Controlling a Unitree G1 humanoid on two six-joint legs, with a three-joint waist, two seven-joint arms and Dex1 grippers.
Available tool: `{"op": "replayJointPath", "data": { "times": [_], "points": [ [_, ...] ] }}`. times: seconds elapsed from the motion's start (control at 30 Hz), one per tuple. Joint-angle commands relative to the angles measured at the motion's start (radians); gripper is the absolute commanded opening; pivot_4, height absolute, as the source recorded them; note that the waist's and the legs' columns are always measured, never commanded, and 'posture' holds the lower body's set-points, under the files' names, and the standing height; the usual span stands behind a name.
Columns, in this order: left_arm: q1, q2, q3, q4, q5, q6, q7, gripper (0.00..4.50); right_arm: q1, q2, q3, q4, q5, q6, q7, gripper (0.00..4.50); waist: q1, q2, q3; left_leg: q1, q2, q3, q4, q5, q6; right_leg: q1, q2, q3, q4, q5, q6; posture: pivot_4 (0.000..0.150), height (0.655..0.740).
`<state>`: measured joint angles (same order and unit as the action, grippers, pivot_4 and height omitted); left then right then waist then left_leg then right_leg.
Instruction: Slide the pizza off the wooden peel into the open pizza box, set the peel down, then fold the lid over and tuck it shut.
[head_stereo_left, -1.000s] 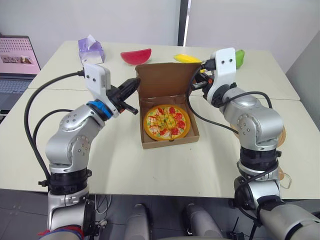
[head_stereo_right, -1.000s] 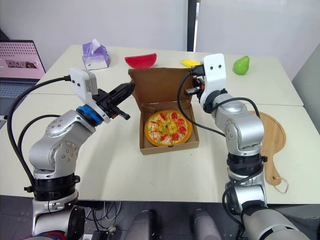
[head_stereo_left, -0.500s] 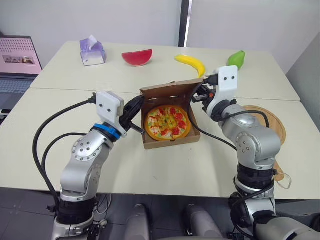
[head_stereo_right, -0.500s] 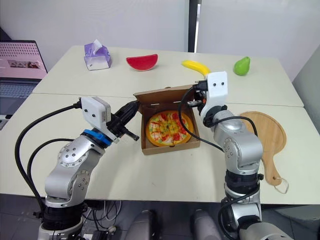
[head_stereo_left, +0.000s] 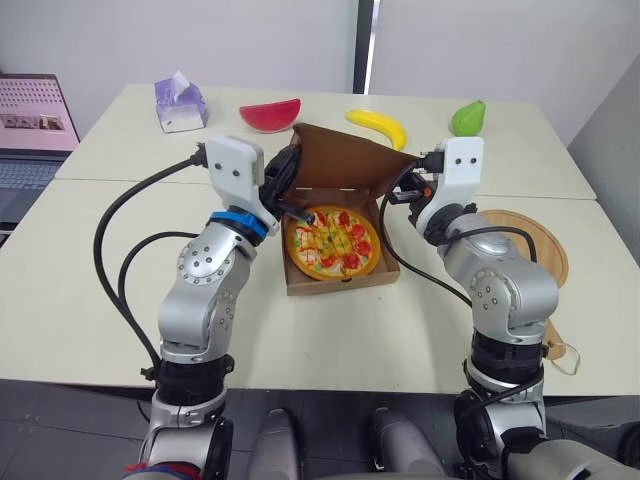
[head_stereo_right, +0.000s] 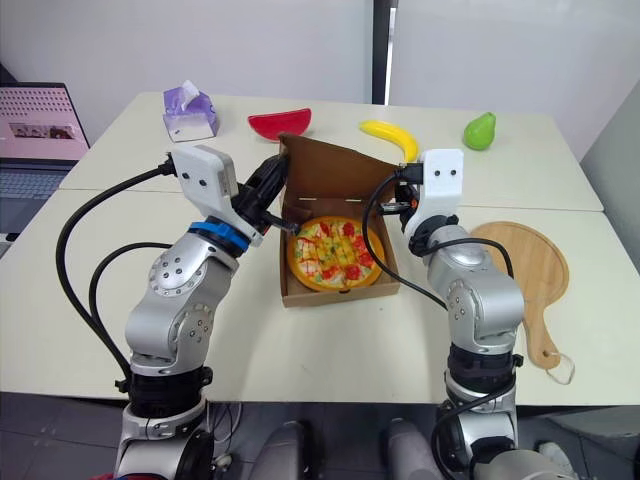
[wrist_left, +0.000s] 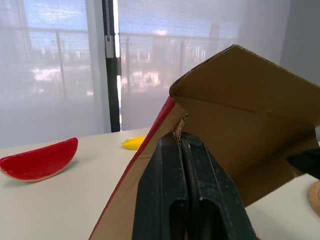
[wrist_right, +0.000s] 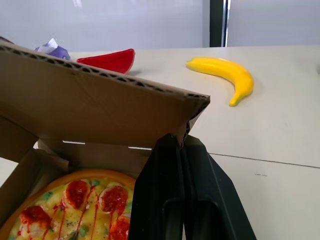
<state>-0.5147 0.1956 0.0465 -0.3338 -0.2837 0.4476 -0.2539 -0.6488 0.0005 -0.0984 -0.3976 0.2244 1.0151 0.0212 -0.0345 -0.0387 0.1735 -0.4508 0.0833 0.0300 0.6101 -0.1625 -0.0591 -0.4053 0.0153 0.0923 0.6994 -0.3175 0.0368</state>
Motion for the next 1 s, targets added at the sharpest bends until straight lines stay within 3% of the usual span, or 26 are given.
{"op": "replayJointPath", "data": {
  "times": [0.03,0.63,1.0],
  "points": [
    [-0.061,-0.042,-0.004,0.015,0.001,-0.012,0.040,0.00,-0.043,0.011,0.014,0.005,0.021,-0.002,0.006,0.05,0.001,0.000,0.000,0.000,0.000,0.000,0.000,0.000,0.000,0.000,0.000,0.000,0.000,0.000,0.000,0.150,0.7400],
    [-0.224,-0.104,-0.003,0.255,0.055,-0.090,0.081,0.00,-0.215,-0.007,-0.027,0.145,0.000,-0.007,-0.047,0.05,0.004,0.000,0.000,0.000,-0.001,0.000,0.000,0.000,0.000,0.000,0.000,0.000,0.000,0.000,0.000,0.150,0.7400],
    [-0.340,-0.071,-0.115,0.461,0.264,-0.272,0.067,0.00,-0.362,-0.049,-0.080,0.374,-0.020,-0.154,-0.061,0.05,0.005,0.000,0.000,-0.001,-0.001,0.001,0.000,0.000,0.000,-0.001,-0.001,0.000,-0.001,0.000,0.000,0.150,0.7400]
  ]
}}
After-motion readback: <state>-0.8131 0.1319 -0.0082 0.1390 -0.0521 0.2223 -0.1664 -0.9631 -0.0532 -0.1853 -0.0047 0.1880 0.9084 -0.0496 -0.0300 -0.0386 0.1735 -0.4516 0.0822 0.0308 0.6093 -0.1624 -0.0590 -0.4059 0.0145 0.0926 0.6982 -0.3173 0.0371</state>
